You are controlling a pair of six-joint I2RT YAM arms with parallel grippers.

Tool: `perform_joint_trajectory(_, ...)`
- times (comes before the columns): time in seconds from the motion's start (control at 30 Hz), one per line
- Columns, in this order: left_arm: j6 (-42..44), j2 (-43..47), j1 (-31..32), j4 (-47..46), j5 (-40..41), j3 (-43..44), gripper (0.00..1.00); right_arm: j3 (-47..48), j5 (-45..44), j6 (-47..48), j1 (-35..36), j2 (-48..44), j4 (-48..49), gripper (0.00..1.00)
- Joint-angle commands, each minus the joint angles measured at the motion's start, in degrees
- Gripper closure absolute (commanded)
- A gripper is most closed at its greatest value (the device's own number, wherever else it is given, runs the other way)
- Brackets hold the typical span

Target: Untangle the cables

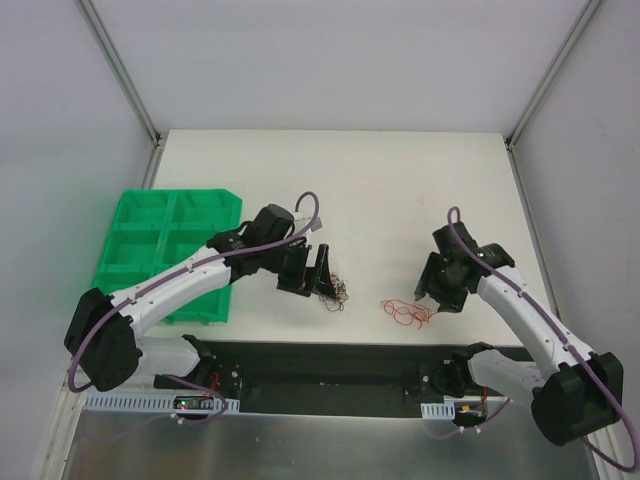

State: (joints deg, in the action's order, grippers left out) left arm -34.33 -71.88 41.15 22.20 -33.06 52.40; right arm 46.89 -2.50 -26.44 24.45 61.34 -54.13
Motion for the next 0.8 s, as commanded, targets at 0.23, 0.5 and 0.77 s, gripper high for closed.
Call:
perform_joint_trajectory(0.23,-2.4,-5.4,6.9,-2.0,-1.6,5.8,0.16,-8.8,7.6,3.5,-21.7,-0.1,4.2,0.57)
perform_joint_trajectory(0.5,-1.8,-6.9,7.6,-2.0,-2.2,7.2,0.16,-10.4,7.9,5.1,-22.3,7.4,10.2,0.67)
perform_joint_trajectory(0.77,1.4,-7.9,7.7,-2.0,-1.0,11.0,0.16,-6.9,9.4,9.1,-22.3,9.9,10.9,1.0)
